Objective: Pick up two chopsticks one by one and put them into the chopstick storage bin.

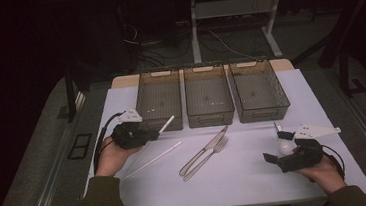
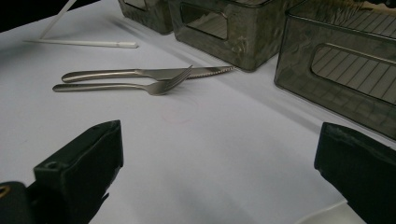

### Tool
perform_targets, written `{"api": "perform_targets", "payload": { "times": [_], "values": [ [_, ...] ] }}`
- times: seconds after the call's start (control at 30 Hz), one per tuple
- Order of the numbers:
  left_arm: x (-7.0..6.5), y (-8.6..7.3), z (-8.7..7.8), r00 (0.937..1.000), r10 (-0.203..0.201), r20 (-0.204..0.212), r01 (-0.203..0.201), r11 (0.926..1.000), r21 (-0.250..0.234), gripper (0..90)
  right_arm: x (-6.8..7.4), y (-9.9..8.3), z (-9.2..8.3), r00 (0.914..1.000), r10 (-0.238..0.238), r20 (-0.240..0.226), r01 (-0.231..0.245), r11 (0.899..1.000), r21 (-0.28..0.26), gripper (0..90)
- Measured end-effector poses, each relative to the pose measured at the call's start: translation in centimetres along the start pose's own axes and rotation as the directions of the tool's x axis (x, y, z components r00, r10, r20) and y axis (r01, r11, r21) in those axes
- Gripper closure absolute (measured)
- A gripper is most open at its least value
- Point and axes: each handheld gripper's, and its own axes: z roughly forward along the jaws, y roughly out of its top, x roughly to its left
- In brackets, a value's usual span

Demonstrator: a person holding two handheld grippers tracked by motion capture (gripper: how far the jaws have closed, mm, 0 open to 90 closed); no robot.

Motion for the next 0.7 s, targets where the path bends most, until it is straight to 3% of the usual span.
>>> {"api": "perform_targets", "payload": {
  "times": [0.43,0.7],
  "values": [
    [0.2,2.9,-1.4,0.9997,0.021,-0.014,-0.022,0.9970,-0.074,84.1,-0.1,0.0,-0.1,1.0000,0.007,-0.001,-0.007,1.000,-0.002,1.2],
    [0.7,5.9,-1.8,0.9983,0.044,-0.039,-0.048,0.9911,-0.124,84.1,0.0,0.0,-0.1,0.9999,0.014,-0.001,-0.014,1.000,-0.001,1.2]
  ]
}}
